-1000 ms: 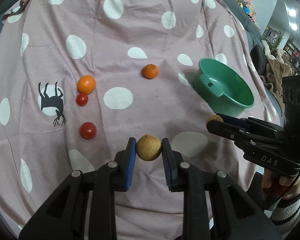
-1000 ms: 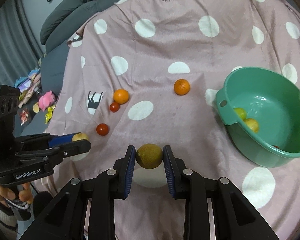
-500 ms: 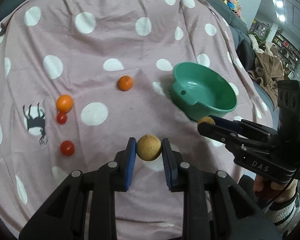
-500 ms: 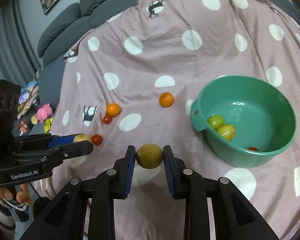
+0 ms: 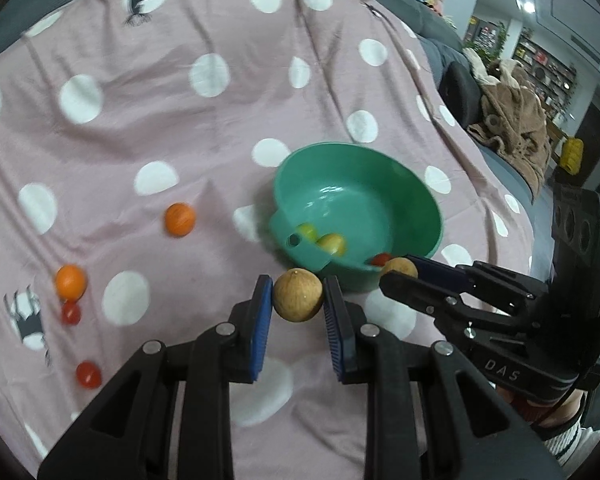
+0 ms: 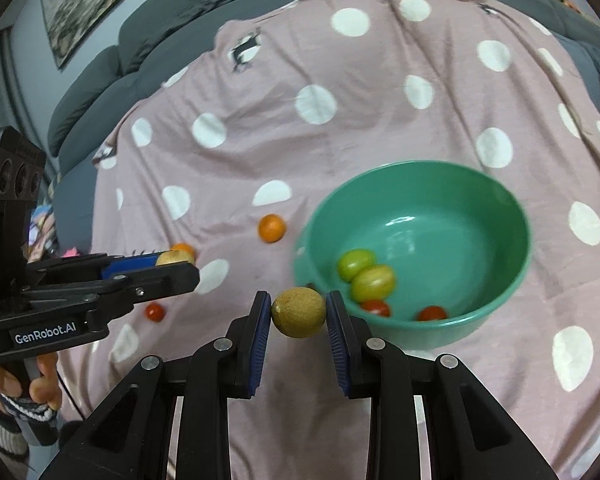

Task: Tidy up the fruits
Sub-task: 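Carry both yellow plums toward the green bowl, then open both tools to drop the plums into the green bowl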

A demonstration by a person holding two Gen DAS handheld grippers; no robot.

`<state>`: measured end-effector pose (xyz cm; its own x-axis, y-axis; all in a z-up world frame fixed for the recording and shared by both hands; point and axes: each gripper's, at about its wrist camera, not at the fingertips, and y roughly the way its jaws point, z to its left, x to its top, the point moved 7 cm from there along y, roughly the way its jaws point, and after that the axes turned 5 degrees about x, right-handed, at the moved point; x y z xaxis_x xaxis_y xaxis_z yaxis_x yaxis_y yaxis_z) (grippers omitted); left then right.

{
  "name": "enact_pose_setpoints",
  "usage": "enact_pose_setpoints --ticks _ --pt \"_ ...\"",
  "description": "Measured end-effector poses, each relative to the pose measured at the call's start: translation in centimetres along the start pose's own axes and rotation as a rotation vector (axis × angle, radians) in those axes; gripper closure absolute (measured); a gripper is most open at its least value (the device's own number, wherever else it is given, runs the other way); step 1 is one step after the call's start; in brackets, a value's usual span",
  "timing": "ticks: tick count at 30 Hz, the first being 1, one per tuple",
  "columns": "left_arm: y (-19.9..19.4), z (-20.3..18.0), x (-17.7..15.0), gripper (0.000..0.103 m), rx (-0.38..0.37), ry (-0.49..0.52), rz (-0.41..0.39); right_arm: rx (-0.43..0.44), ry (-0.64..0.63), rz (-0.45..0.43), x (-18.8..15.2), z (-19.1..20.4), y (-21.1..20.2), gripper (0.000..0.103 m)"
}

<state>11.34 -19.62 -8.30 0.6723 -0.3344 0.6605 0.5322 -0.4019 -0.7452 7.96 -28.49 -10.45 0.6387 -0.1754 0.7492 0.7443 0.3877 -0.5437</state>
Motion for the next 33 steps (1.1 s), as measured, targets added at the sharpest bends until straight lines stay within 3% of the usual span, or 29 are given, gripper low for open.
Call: enact_pose_setpoints --ticks 16,33 --pt "6.4 -4.2 3.3 0.078 -0.038 0.084 0.045 -0.095 0.051 -0.052 1.9 -5.3 -0.3 0.073" --pt "9.8 -4.7 2.6 0.078 -0.003 0.133 0.089 -0.144 0.072 -0.018 1.8 -7.7 1.1 0.073"
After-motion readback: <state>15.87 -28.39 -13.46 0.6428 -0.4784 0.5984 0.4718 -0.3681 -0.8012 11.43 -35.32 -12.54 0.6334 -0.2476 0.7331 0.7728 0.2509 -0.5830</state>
